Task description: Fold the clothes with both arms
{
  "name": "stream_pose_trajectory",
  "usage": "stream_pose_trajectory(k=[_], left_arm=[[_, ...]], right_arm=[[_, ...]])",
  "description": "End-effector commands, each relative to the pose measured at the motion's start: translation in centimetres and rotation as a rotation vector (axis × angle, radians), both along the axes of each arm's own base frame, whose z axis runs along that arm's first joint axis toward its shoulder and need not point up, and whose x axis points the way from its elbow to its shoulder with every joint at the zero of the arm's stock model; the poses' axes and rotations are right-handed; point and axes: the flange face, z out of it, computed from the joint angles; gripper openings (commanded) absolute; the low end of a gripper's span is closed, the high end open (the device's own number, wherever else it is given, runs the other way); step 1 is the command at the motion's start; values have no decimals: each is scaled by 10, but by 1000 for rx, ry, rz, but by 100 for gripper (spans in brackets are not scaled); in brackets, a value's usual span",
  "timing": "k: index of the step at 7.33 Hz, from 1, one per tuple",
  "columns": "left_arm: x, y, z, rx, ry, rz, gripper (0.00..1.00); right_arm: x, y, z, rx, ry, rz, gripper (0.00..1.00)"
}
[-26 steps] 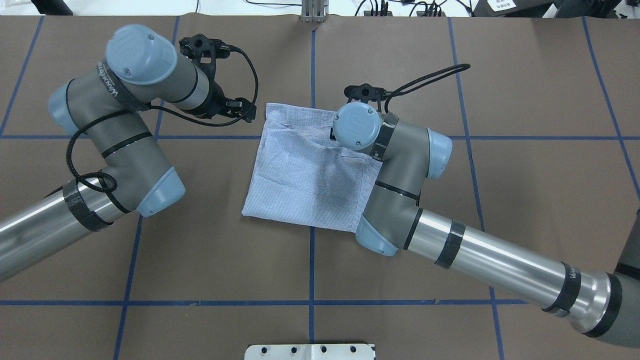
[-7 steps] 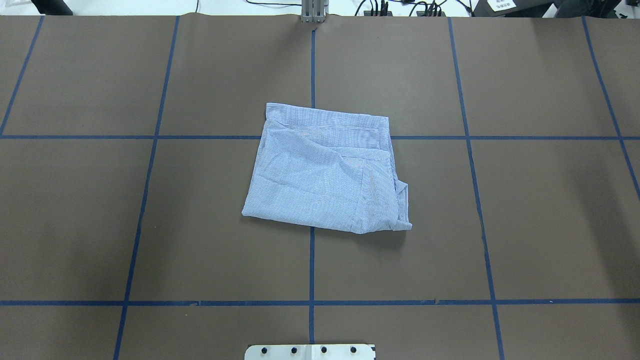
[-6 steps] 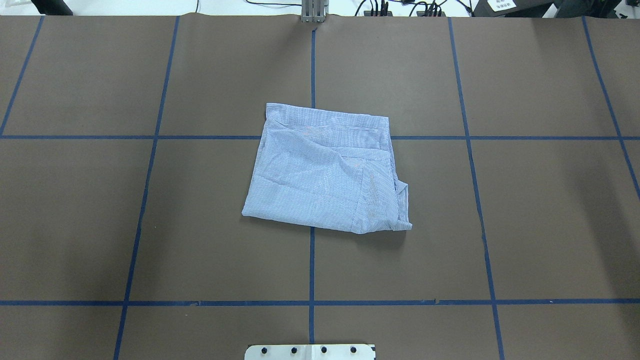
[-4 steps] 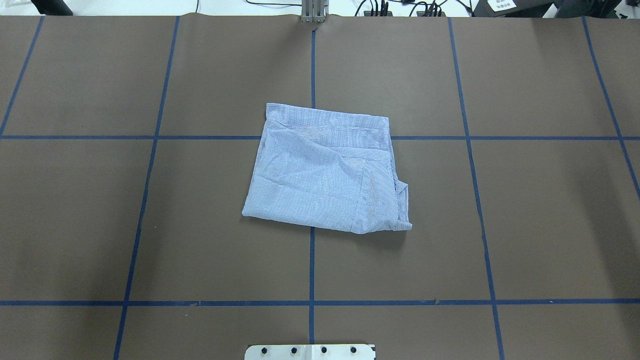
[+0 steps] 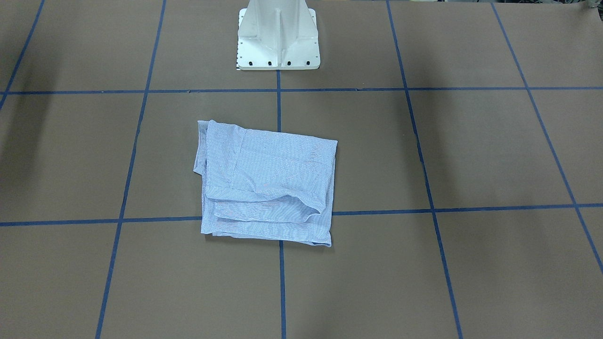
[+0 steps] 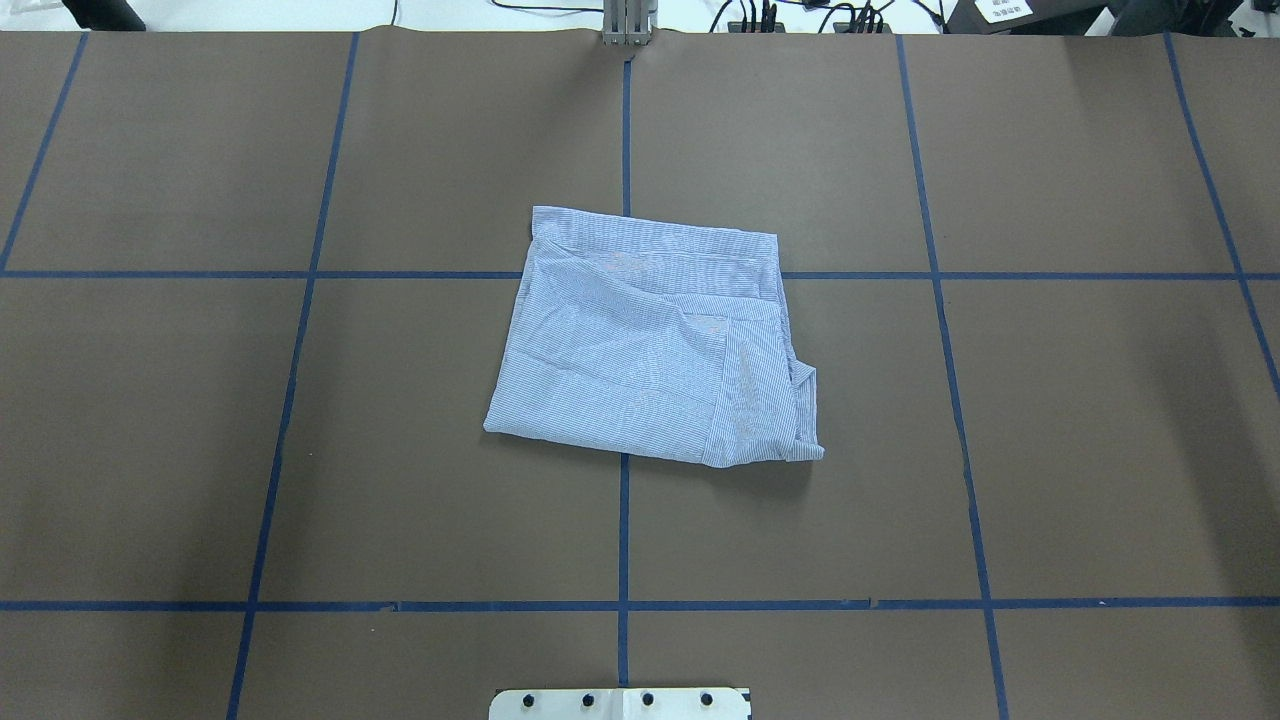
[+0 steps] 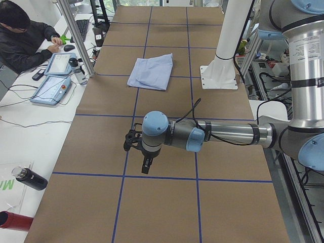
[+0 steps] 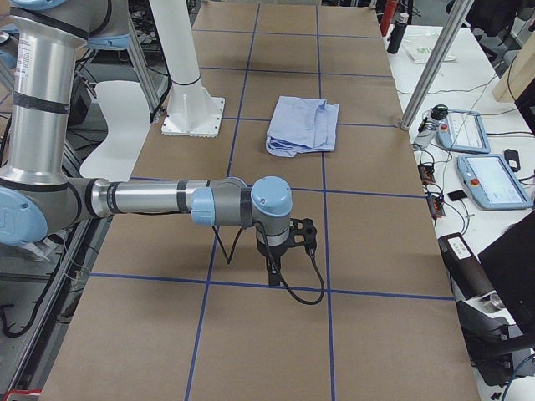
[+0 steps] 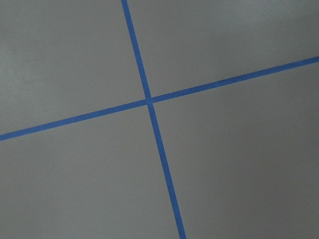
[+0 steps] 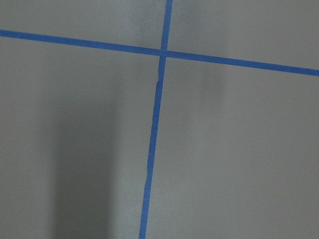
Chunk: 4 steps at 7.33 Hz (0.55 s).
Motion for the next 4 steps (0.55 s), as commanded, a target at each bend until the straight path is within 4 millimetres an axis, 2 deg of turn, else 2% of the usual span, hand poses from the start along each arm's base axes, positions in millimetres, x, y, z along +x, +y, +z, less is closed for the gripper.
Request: stream_pose_trajectory(k=[1, 3, 4], left_arm=[[-1, 2, -6, -7, 1, -7, 100], [-1, 13, 12, -46, -6, -8, 100], [-1, 25, 20, -58, -14, -6, 100]], right_arm=[[0, 0, 0, 0, 0, 0, 100], [0, 0, -2, 3, 0, 0, 100], [0, -1, -2, 6, 0, 0, 100]])
